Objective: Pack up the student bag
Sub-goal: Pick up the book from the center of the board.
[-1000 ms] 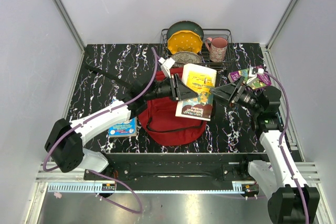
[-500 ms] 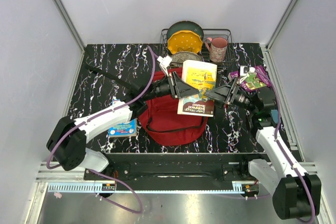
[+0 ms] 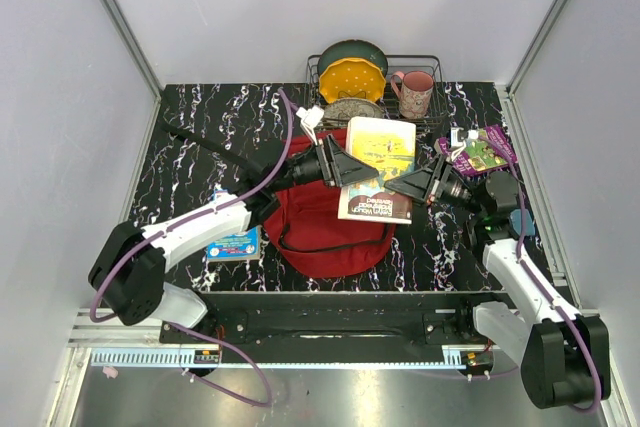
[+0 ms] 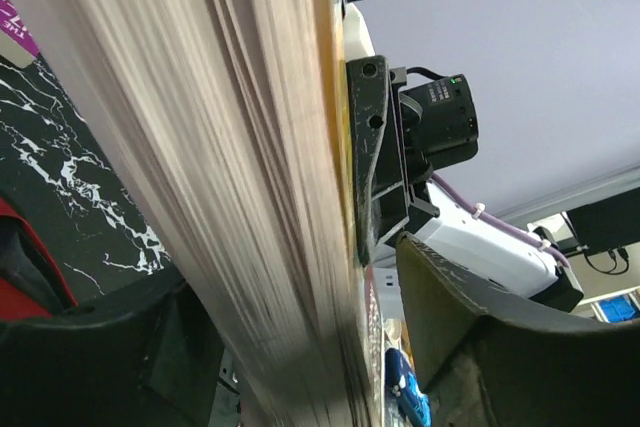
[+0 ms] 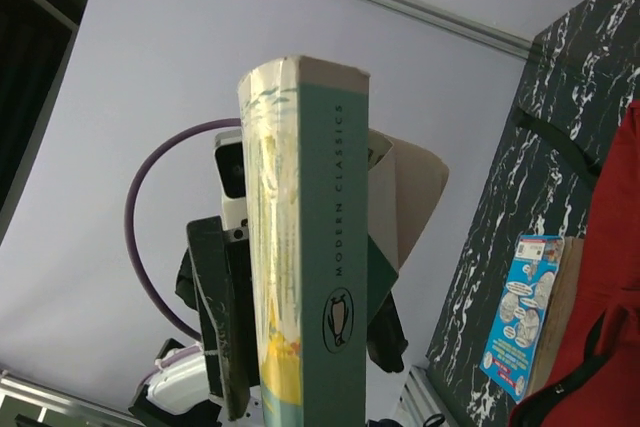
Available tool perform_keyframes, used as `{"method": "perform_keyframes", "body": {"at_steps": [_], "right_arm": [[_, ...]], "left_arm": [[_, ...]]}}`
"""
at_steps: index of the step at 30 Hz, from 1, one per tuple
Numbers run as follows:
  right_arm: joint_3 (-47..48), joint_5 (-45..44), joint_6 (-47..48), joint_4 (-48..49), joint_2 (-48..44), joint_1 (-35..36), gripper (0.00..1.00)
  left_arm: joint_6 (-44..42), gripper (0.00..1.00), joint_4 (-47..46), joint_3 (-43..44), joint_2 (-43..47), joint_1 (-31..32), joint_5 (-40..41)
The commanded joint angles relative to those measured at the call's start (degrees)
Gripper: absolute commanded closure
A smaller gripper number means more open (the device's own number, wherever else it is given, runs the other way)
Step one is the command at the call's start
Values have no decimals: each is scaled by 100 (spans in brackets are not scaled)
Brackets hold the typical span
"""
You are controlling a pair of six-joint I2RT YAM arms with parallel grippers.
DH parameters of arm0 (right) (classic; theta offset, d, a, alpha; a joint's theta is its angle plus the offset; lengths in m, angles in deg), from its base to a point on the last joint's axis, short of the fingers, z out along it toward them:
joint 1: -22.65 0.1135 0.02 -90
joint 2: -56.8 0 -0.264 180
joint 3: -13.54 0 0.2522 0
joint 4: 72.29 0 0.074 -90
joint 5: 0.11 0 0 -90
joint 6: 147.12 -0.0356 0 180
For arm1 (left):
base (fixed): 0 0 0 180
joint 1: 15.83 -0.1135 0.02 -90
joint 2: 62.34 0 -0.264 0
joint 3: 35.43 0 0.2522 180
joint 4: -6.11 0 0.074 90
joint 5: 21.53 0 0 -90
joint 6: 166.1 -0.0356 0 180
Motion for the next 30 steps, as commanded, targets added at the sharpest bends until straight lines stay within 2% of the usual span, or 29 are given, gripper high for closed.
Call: {"method": "perform_keyframes", "body": {"at_steps": [1,7,12,16,20,23,24,26,27,28,30], "right_arm": [[450,333,688,-627,-93,104,100],[1047,579,1937,-2307,-119,192,100],[1285,957,2307,-2607,179,288,100],[1610,1124,3088,-3486,399,446,100],[1848,1072,3546,-4013,636,508,99],[2243,888,4363,-5110,978,526,95],[2461,765,4556,-5374,1058,535,88],[2612,413,4909,-5921,1251,535,81],[2656,343,4927,-5957,1287,535,72],[2666,90,4840,-5966,1296,535,53],[2491,-532,4612,-5817,1156,543,38]], "left_arm": [[-337,25,-214,88,384,-137,157],[-715,17,358,369,516,-216,201],[-751,16,455,466,490,-331,122],[-786,17,551,422,569,-392,140],[-891,33,762,387,656,-445,166],[-1014,58,1061,361,788,-471,341],[-1067,73,1175,361,823,-480,464],[-1190,89,1456,352,920,-506,605],[-1208,94,1553,352,964,-515,788],[-1234,100,1676,300,1008,-533,886],[-1226,100,1721,194,1183,-594,1175]]}}
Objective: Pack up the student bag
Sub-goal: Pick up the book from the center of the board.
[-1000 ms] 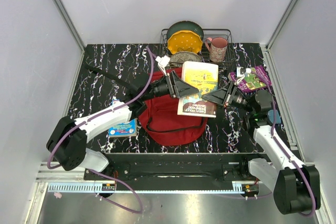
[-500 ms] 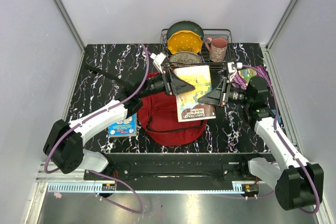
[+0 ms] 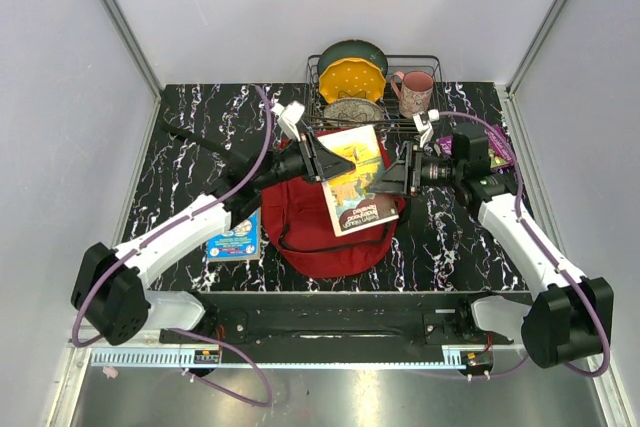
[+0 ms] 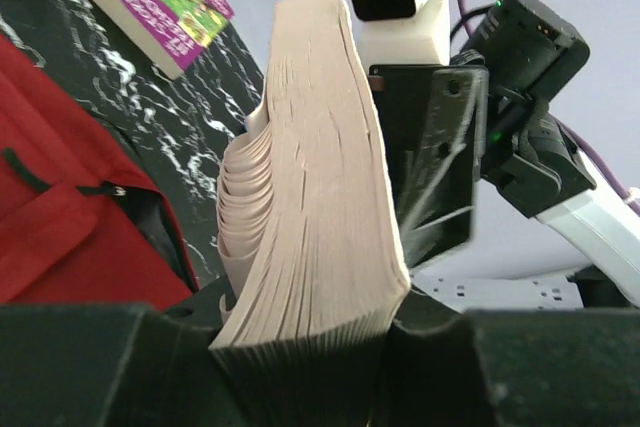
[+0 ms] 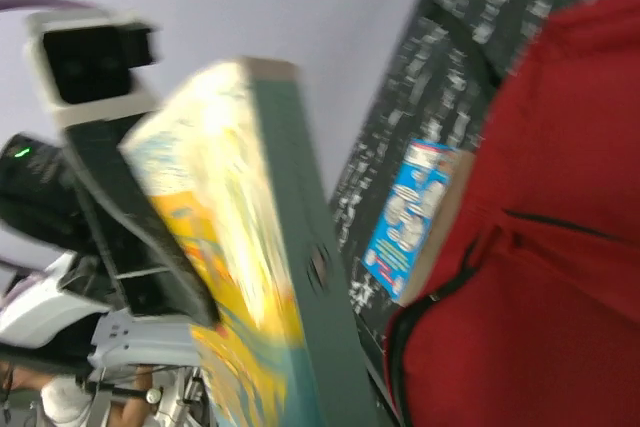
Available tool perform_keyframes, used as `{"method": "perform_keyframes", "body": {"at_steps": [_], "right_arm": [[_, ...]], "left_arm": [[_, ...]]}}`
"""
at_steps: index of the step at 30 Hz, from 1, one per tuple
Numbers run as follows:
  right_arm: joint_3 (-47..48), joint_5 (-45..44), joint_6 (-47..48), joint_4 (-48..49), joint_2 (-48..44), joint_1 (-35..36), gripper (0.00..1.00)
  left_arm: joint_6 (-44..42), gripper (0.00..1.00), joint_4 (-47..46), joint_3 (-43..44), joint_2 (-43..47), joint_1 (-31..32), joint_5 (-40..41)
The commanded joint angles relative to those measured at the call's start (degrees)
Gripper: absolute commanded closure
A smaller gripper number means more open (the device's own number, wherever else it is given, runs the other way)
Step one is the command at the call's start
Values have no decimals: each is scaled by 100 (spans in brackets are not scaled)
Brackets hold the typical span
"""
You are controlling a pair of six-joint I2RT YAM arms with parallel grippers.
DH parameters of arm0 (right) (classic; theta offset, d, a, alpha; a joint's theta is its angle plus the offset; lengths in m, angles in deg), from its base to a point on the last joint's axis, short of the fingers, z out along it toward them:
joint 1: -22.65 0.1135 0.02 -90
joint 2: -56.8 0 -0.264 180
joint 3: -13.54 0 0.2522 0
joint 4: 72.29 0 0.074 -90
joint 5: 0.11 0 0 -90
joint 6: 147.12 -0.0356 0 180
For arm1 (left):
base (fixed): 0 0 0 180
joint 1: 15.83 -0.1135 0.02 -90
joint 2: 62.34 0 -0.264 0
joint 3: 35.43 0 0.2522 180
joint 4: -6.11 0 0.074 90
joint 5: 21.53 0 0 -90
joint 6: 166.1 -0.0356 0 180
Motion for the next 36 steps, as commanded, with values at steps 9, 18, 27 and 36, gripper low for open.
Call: {"method": "perform_keyframes", "body": {"at_steps": [9,18,27,36], "right_arm": [[-2940,-2573,-3444,3238,-1878,80,0],[-3576,-3498,-4404,4498,-1836,889,0],[-3340,-4630,-4458,5948,-702,2075,0],[-2953,-4641,-4580,7494,458,2383,2]], "left_arm": [[261,100,-804,-1033,1431,-511,1563],[858,100,-2149,-1798,1678,-520,1863],[1211,100,-2862,-2123,1642,-520,1916],[1404,100,-3117,-2317,1651,-520,1889]]}}
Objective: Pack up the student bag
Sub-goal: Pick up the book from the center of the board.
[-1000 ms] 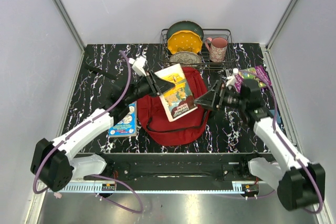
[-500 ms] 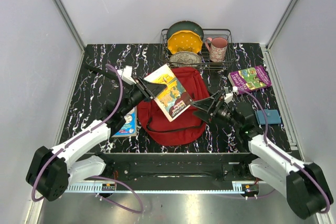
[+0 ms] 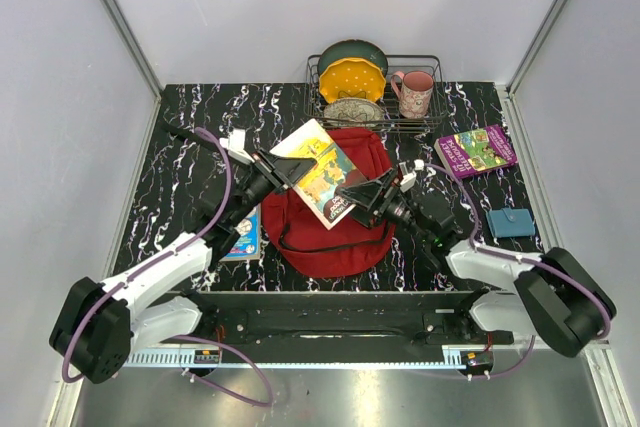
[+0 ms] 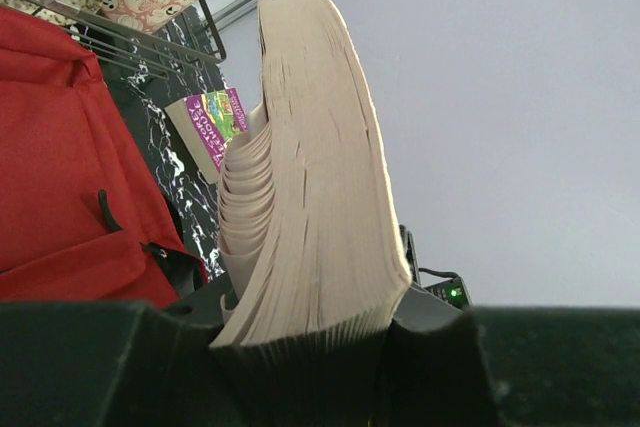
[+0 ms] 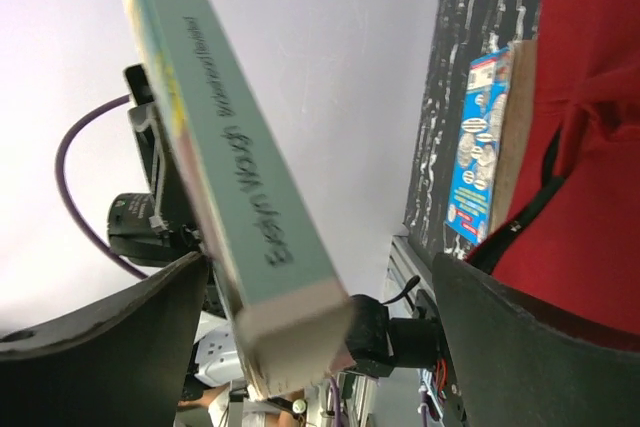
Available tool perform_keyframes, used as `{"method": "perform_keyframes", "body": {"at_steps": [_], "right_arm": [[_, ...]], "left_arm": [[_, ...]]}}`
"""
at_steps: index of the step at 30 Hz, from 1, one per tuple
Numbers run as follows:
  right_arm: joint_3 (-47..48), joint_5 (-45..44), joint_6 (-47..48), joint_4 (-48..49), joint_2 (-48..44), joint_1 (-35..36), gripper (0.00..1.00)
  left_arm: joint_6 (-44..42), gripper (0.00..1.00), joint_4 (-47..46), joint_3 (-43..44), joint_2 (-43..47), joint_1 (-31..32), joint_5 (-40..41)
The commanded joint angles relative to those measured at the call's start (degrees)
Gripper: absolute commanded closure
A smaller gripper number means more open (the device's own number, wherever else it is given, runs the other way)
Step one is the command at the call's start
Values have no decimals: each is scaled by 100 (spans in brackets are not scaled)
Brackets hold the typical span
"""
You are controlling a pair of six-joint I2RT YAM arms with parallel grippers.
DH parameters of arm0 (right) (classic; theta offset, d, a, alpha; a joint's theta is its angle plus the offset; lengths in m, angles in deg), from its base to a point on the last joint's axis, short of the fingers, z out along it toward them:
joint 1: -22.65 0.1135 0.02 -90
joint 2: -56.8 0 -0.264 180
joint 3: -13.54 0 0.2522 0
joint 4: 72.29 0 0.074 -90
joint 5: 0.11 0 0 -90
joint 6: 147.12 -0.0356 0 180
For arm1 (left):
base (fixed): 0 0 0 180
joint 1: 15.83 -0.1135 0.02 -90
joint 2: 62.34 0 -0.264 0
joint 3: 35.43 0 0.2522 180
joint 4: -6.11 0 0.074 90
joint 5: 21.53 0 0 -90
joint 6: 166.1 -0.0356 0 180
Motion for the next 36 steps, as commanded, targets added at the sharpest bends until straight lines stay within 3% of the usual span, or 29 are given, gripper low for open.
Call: {"method": "perform_keyframes", "body": {"at_steps": [1,2,3,6,9,10,12,13,14,16,17,18,20,21,23,24,27,31,36], "right_arm": [[363,-191,-115,1466,413,147,4],[380,-191,-168,1625,579,156,7],[415,-156,-229,1879,641,165,17],[389,-217,-300,2223,783,253,32],[380,-234,-274,2093,739,306,55],[354,-261,-265,2049,695,323,71],[310,-287,-265,1917,607,350,84],[293,-296,-248,1864,555,350,97],[266,-305,-239,1837,511,358,100],[240,-349,-169,1671,405,350,100],[187,-401,-99,1601,213,358,100],[170,-541,102,1174,37,350,100],[187,-805,419,286,-770,358,100],[239,-1163,777,-919,-1112,358,100],[510,-1691,1122,-2356,-2228,358,100],[608,-2407,1306,-3774,-2589,358,100],[899,-3858,1274,-6054,-3908,350,100],[943,-4673,1273,-7126,-5016,358,100],[1364,-4752,1317,-8083,-5080,358,100]], "left_arm": [[261,100,-1137,-15,270,-13,108],[261,100,-1128,-24,279,-4,117],[261,100,-1111,-68,296,-13,134],[226,100,-997,-112,366,-13,204],[164,100,-874,-147,428,-4,292],[121,100,-838,-139,463,-4,310],[85,100,-733,-130,481,-4,336],[59,95,-698,-121,472,-13,345],[50,88,-671,-121,472,-4,345],[-89,65,-513,-42,463,-4,275],[-212,35,-408,10,472,-13,214],[-379,19,106,211,490,-4,100],[-1256,1,942,519,586,-13,29],[-1573,1,1842,816,621,-13,20],[-2496,1,2647,1029,735,-13,64],[-2734,1,3226,1117,840,-4,134],[-3455,1,3914,1083,1086,-4,196],[-4114,1,4312,1065,1114,40,-199],[-4599,1,4943,1381,632,496,-209]]}}
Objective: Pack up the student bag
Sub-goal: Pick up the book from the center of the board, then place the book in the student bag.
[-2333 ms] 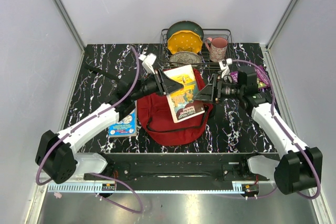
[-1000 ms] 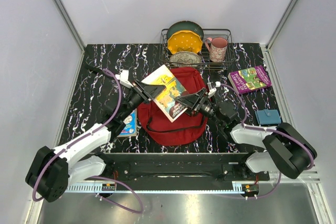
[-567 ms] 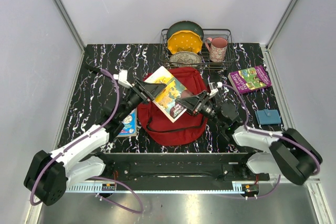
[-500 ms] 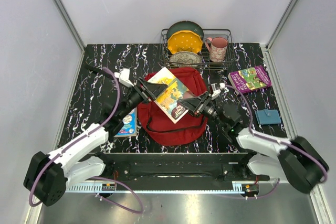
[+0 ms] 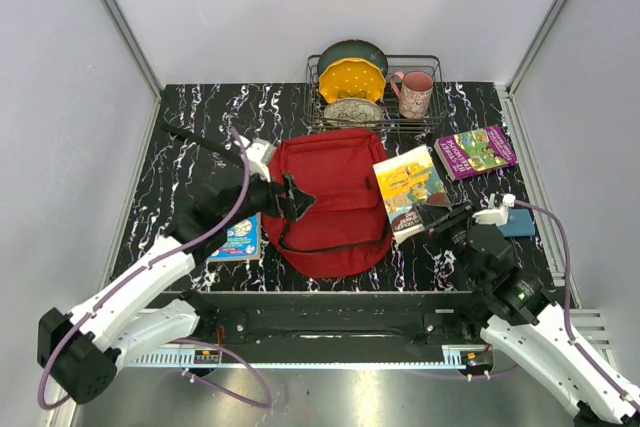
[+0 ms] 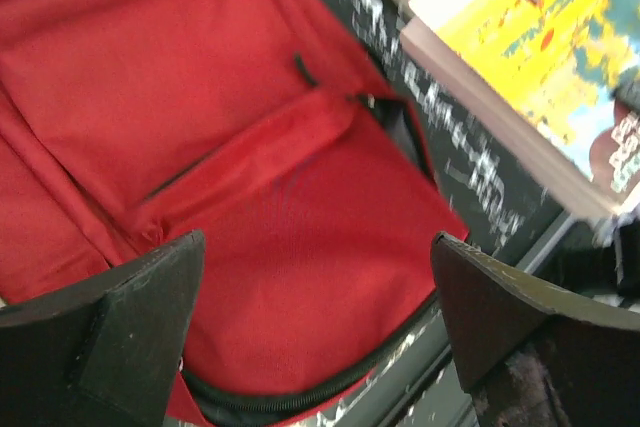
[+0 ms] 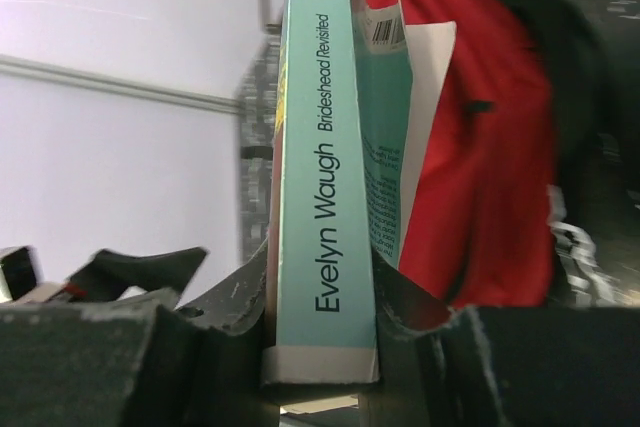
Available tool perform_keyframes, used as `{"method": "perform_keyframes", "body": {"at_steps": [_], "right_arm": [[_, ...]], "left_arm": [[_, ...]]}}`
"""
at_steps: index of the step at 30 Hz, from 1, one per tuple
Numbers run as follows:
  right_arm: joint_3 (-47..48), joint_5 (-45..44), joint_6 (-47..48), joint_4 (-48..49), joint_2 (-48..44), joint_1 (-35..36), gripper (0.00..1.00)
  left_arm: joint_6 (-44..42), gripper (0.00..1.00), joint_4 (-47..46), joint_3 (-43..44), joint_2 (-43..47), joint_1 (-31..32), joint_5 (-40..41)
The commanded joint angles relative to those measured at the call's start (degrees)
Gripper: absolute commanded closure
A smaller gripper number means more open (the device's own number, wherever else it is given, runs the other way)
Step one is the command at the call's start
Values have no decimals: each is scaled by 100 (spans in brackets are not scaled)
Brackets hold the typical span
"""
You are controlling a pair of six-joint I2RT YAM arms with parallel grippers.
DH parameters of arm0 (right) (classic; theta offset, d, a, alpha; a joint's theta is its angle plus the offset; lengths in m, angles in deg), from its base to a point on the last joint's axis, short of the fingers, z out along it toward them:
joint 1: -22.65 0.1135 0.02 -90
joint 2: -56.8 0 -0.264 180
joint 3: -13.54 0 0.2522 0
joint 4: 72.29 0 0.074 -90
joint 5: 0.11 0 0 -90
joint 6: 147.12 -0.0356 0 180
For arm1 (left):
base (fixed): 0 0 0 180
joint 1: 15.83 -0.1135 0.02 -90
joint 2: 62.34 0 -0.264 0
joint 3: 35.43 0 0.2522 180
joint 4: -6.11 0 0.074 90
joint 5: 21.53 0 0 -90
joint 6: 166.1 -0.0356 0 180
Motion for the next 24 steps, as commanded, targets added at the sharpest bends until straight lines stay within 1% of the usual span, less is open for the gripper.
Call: {"method": "perform_keyframes", "body": {"at_steps": [1,5,6,9,12,15,20,24], "right_arm": [[637,-669,102,-1084,-48,7,100],[909,-959,181,-1647,-180,7,100],[953,-994,189,-1709,-215,15,100],[1041,-1074,181,-1929,-294,15,100],[1059,-1013,189,-1991,-356,15,100],[980,-855,181,-1965,-417,15,100],[892,-679,41,-1982,-523,7,100],[866,-600,5,-1973,-549,15,100]], "left_arm": [[-927,1,812,464,-432,555,-128],[-1130,1,979,666,-880,1171,4],[-1174,1,997,701,-1046,1407,39],[-1367,1,1076,894,-1389,1812,189],[-1613,1,1181,1096,-1714,2068,224],[-1815,1,1313,1299,-1987,2235,303],[-2000,1,1401,1431,-2330,2289,592],[-2079,5,1375,1510,-2533,2289,637]]}}
